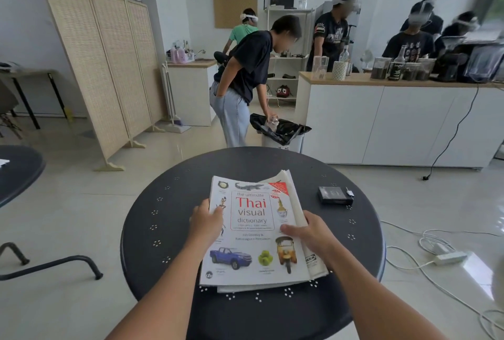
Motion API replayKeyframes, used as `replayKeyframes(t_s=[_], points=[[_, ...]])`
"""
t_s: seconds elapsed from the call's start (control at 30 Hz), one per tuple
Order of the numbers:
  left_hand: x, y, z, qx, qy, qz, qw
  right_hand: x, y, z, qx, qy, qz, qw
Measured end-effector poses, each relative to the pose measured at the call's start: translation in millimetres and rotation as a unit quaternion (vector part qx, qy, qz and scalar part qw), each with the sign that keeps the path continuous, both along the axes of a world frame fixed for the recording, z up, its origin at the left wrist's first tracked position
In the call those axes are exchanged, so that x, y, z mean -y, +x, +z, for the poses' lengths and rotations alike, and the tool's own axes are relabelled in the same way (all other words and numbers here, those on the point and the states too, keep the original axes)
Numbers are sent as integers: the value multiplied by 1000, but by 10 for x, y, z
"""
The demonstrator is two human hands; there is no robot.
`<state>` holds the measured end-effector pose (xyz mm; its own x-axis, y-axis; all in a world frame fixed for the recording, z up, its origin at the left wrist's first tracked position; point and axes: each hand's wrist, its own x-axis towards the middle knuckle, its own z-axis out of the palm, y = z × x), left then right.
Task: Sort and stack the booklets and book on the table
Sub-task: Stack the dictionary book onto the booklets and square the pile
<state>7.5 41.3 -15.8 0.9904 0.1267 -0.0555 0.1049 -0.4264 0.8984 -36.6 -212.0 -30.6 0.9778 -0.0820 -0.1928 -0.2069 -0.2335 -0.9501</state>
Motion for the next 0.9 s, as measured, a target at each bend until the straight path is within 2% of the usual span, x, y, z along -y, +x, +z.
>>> replayKeyframes(t_s=[0.1, 0.23, 0.3, 0.37, 0.53, 0.7, 0.9], points=[[-24, -24, -72, -24, -11, 3, 1000, 13, -12, -14, 9, 44, 4, 999], [5, -45, 33, -1, -117, -16, 993, 5, -24, -7, 63, 164, -19, 984], [27, -17, 136, 22, -170, -39, 984, -15, -14, 33, 86, 218, -31, 972], [48, -10, 264, 73, -185, -47, 979, -26, 8, 122, 112, 244, -35, 963], [92, -49, 515, 197, -218, -56, 954, -37, 84, 441, 167, 227, -18, 959], [116, -114, 472, 217, -273, -34, 937, -48, 73, 554, 174, 205, 3, 963], [147, -176, 408, 237, -278, -22, 931, -58, 59, 405, 168, 206, -27, 964]])
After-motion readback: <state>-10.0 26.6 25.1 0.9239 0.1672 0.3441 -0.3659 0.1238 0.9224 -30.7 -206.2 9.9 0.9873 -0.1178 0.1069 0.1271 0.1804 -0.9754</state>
